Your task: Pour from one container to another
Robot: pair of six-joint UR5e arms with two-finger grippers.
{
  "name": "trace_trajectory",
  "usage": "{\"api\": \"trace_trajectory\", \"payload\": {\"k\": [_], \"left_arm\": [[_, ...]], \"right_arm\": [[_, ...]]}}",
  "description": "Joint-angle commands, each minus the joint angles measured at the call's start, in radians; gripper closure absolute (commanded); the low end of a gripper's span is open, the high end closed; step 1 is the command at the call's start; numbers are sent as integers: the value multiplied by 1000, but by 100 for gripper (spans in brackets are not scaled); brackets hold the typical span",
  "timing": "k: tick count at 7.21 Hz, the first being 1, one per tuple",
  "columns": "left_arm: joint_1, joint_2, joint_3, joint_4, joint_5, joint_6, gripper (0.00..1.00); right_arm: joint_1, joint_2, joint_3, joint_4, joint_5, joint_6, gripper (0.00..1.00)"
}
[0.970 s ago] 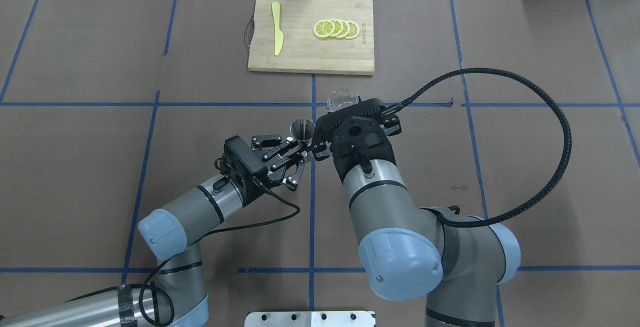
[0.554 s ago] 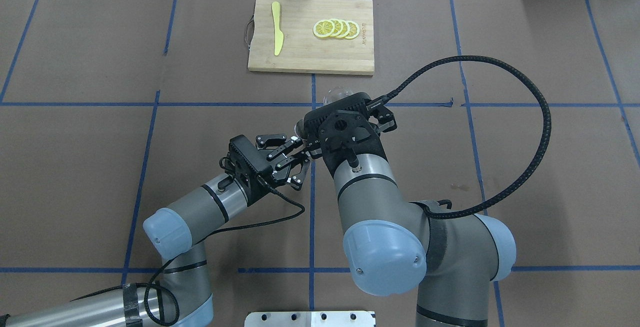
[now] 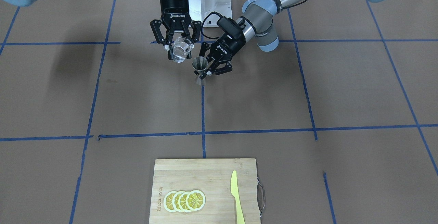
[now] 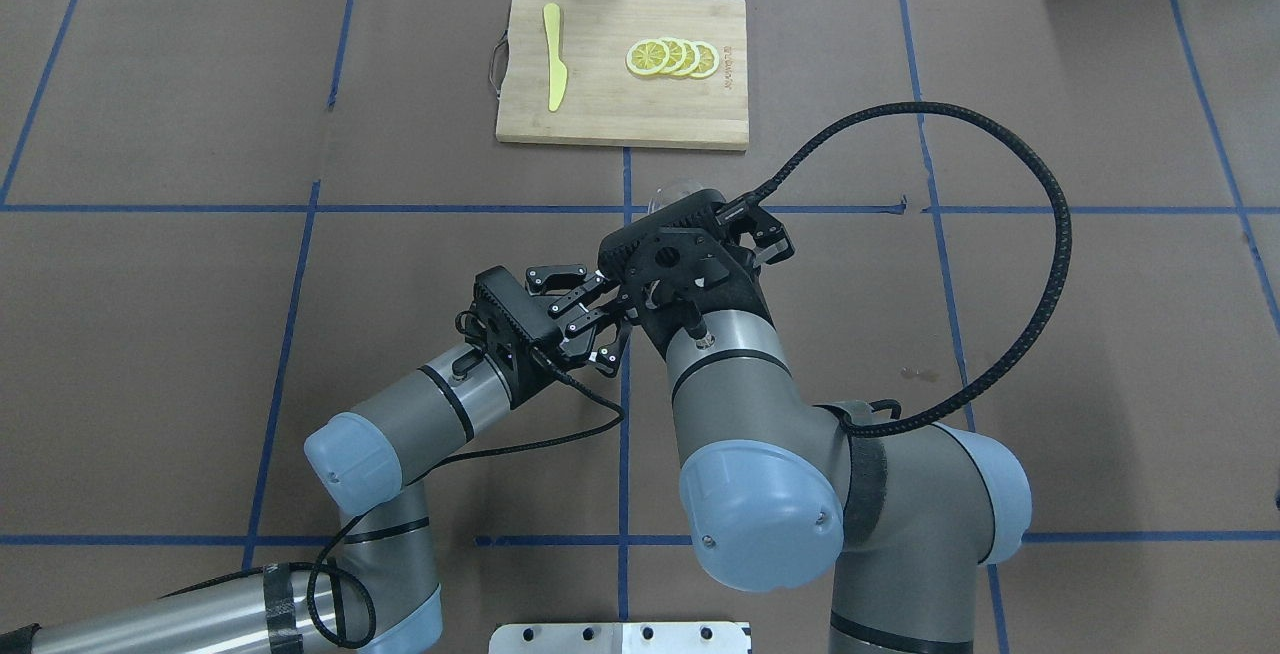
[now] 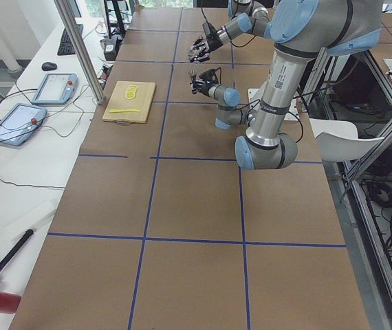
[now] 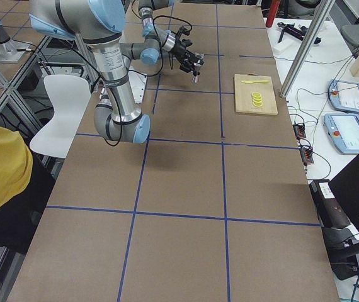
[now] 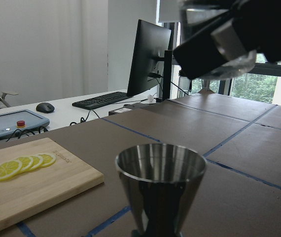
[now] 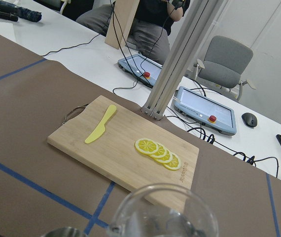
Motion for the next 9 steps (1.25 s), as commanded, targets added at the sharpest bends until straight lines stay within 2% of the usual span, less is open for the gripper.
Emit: {"api": "trace_trajectory", "payload": {"k": [1, 9], "left_arm": [[0, -23, 21, -1, 2, 0, 100], [0, -31, 26, 1, 2, 0, 100]], "right_arm": [[-1, 1, 0, -5, 0, -34, 89], [-1, 12, 6, -82, -5, -190, 90]]}}
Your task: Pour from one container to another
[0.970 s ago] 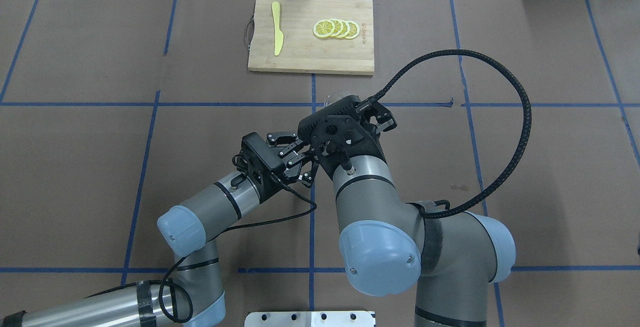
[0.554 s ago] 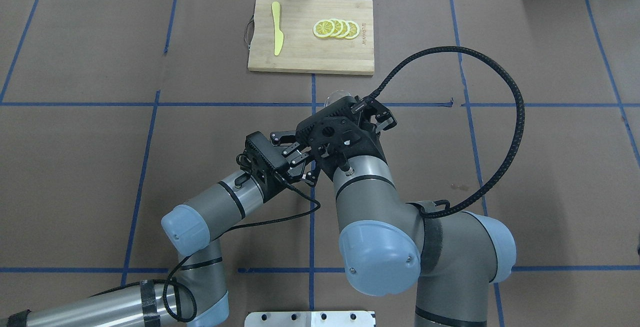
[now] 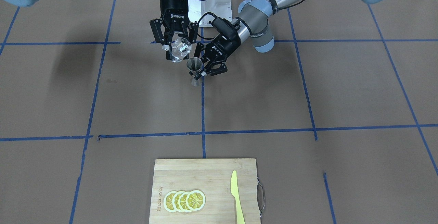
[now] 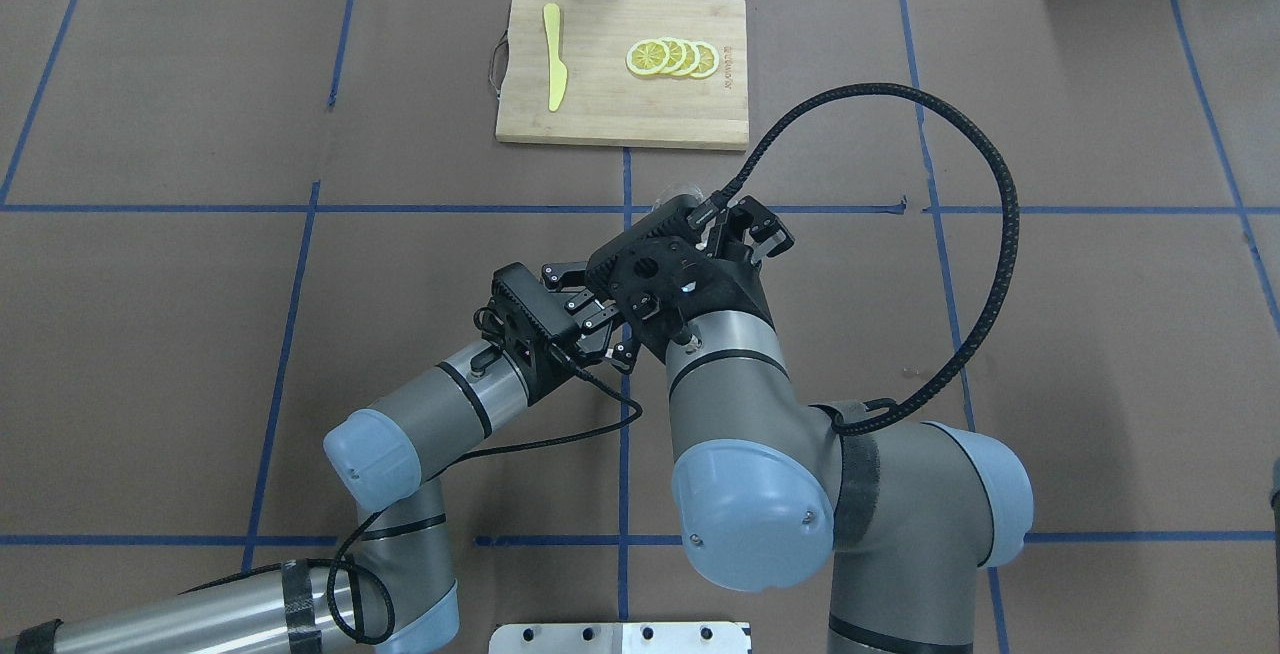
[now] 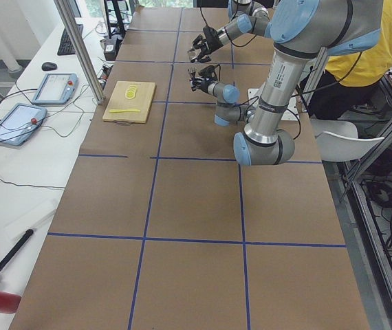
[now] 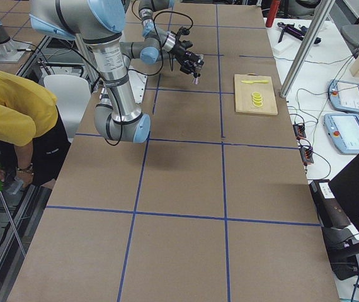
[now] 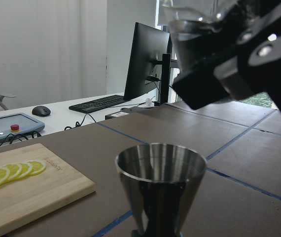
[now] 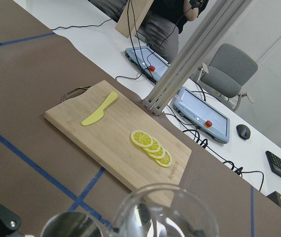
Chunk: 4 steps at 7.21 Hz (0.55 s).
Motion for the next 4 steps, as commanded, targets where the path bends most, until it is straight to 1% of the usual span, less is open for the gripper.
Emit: {"api": "trace_trajectory", "payload": {"k": [1, 4], "left_arm": [[0, 0, 9, 2, 3, 0, 100], [5, -5, 12, 2, 6, 0, 100]], "right_arm": [[0, 2, 0, -25, -3, -41, 90], [0, 7, 0, -53, -14, -85, 90]]}}
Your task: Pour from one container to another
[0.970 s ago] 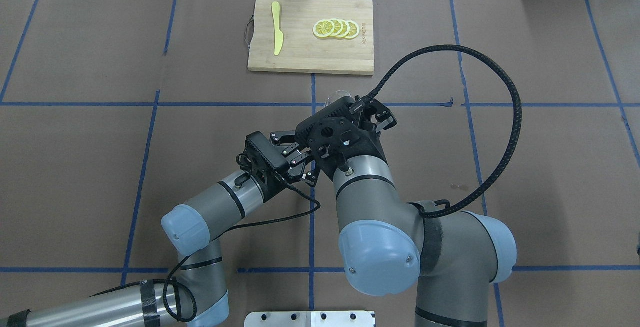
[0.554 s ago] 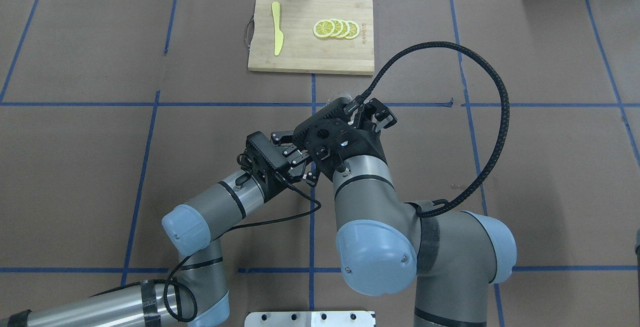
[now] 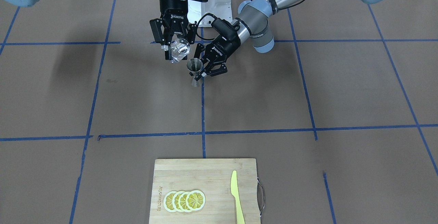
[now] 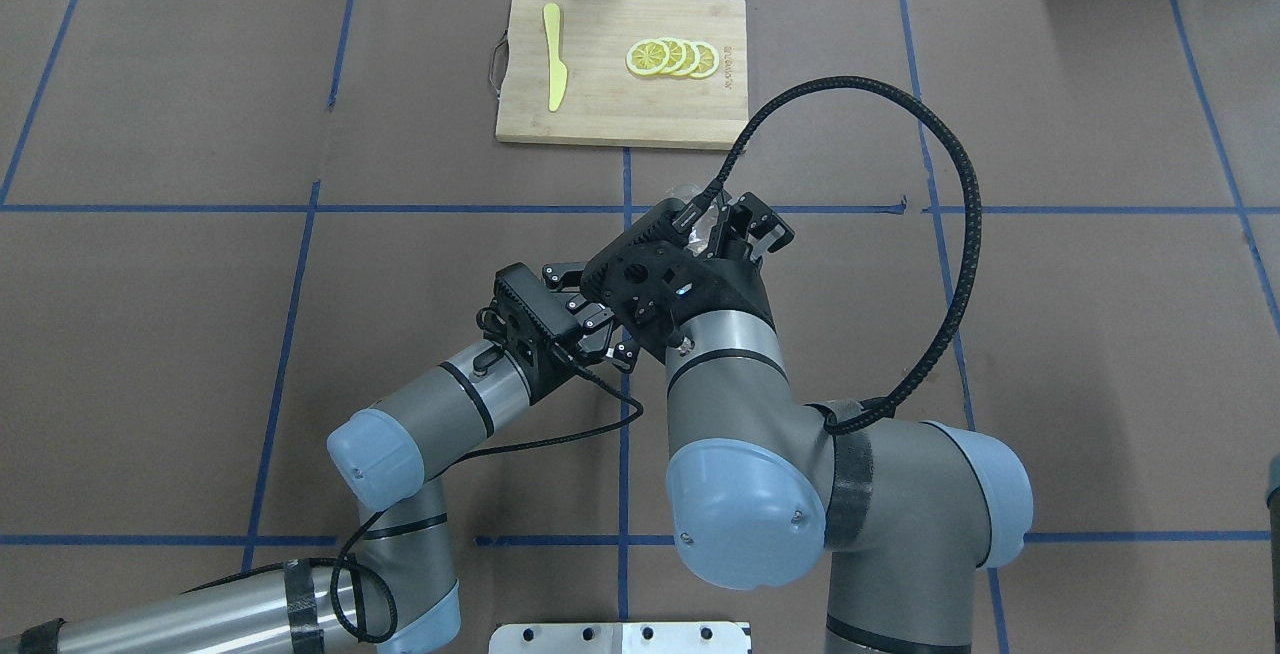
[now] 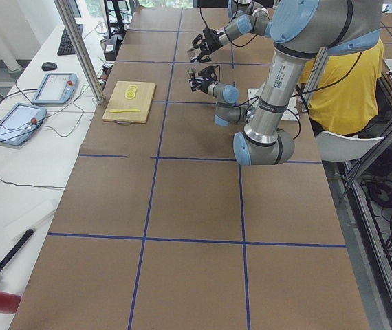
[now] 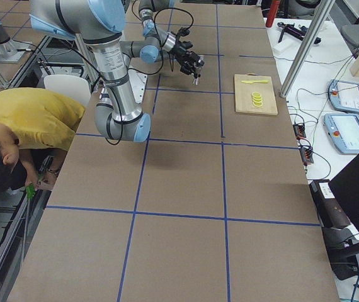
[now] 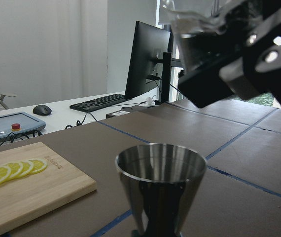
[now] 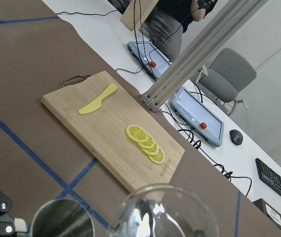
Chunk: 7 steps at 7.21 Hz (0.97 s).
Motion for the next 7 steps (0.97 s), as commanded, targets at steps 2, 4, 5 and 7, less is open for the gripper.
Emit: {"api": "trace_trajectory", "payload": {"k": [2, 4, 5, 7], "left_arm": [[8, -8, 1, 0, 3, 0, 100], [11, -10, 1, 0, 3, 0, 100], [12, -11, 1, 0, 3, 0, 100], [14, -18, 1, 0, 3, 0, 100]], "right_arm": [[0, -1, -3, -21, -14, -30, 90], [0, 1, -1, -33, -24, -39, 90], [0, 1, -1, -33, -25, -51, 90], [0, 1, -3, -33, -31, -68, 90]]}}
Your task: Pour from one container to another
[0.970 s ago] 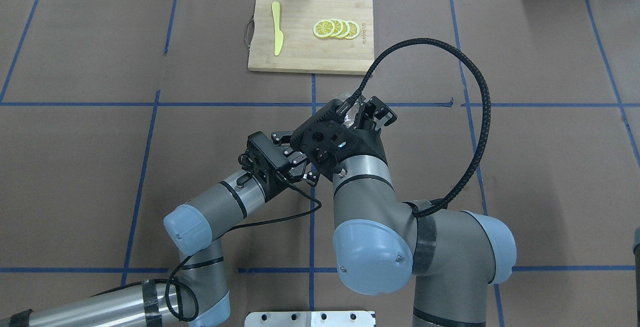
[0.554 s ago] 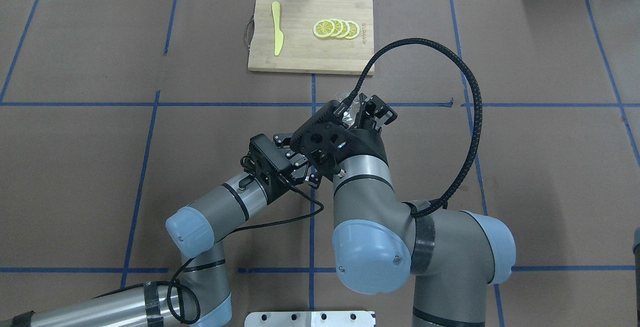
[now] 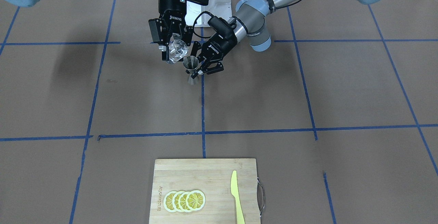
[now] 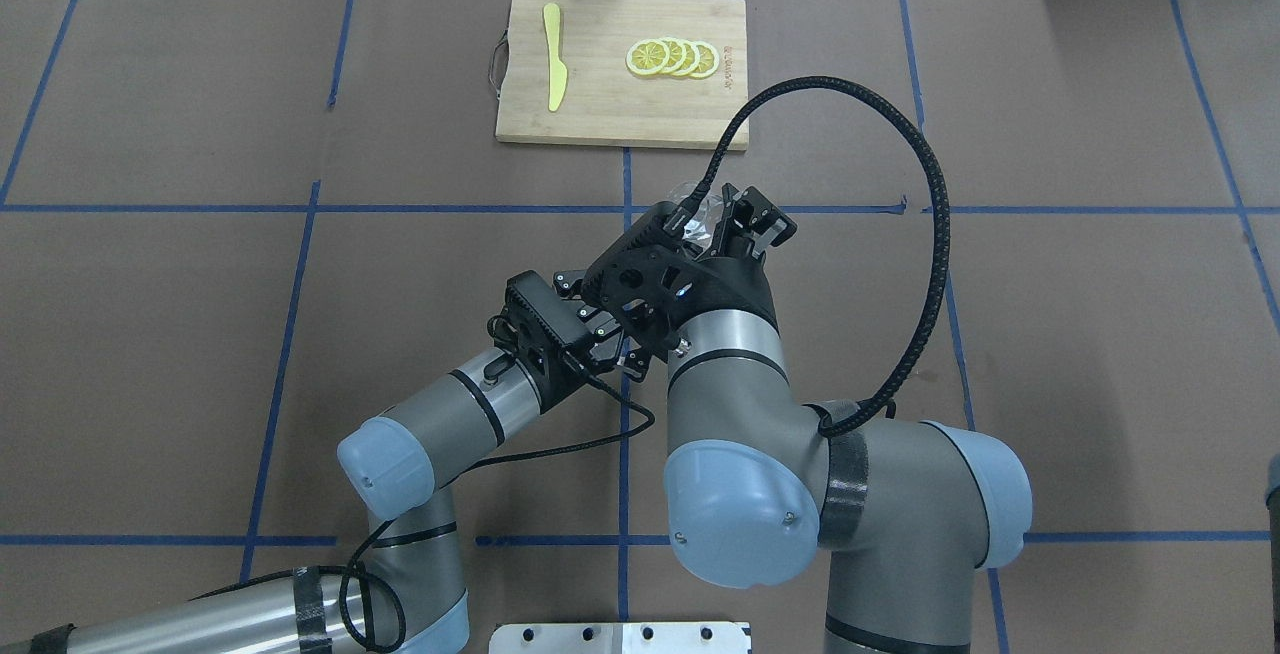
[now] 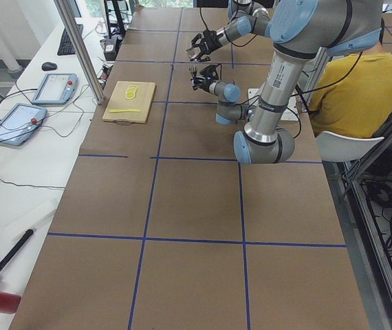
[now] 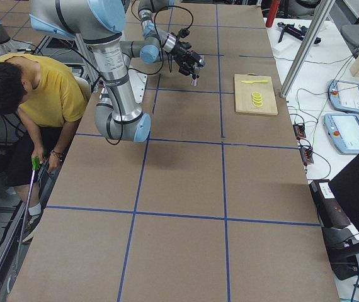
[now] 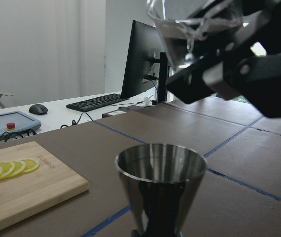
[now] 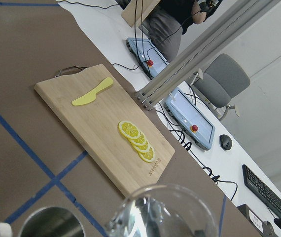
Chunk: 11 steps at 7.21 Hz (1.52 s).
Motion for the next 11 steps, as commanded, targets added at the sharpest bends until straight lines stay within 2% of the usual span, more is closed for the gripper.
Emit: {"api": "trace_trajectory", "payload": {"k": [1, 11], "left_arm": [[2, -3, 0, 0, 0, 0, 100], [4, -5, -1, 0, 0, 0, 100]], "right_arm": [[0, 0, -2, -1, -9, -31, 90], [0, -1, -4, -23, -80, -212, 90]]}}
